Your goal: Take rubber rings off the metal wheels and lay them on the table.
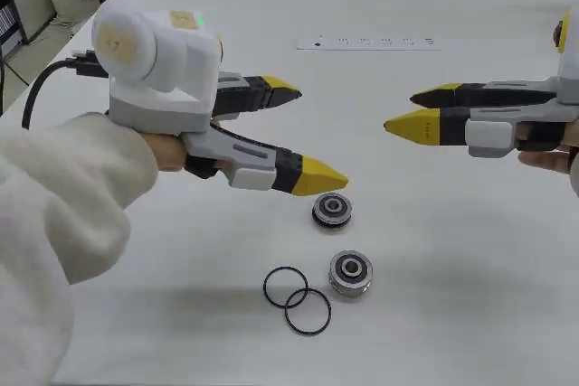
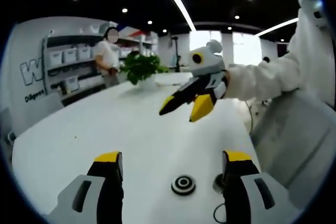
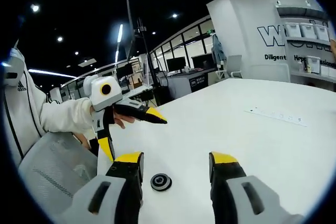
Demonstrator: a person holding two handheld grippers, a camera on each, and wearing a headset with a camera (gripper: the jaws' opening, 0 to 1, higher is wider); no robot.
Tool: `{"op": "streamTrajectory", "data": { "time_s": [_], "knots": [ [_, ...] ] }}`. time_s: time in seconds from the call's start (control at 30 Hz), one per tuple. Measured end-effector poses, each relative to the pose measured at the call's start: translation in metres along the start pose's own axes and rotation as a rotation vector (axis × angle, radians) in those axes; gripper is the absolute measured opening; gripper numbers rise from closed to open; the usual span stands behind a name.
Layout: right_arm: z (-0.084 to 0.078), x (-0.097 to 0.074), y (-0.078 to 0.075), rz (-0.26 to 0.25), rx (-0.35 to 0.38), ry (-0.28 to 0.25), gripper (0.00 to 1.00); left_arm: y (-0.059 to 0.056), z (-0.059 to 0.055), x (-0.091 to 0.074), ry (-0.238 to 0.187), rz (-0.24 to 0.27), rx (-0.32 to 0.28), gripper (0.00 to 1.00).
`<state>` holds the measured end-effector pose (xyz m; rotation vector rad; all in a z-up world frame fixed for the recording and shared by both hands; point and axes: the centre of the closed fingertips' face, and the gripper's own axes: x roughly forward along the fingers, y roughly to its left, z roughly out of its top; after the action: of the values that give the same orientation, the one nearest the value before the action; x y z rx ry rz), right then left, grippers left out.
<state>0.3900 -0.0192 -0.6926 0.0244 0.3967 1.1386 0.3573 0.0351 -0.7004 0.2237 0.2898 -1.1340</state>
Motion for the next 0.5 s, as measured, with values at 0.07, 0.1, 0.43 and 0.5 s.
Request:
{"op": "streamTrajectory", "data": {
  "time_s": [0.07, 0.1, 0.43, 0.5],
  "knots": [
    [-0.006, 0.004, 0.002, 0.008, -0.004, 0.015, 0.48, 0.0, -0.003, 0.001, -0.004, 0.004, -0.003, 0.77],
    [-0.008, 0.005, 0.002, 0.01, -0.006, 0.02, 0.49, 0.001, -0.006, 0.002, 0.0, 0.003, -0.012, 0.77],
    [-0.051, 0.018, 0.01, 0.036, -0.02, 0.166, 0.48, 0.0, -0.033, 0.01, 0.056, -0.004, -0.039, 0.71],
    [-0.056, 0.021, 0.011, 0.038, -0.025, 0.178, 0.49, -0.002, -0.034, 0.012, 0.06, -0.008, -0.033, 0.69]
  ]
}}
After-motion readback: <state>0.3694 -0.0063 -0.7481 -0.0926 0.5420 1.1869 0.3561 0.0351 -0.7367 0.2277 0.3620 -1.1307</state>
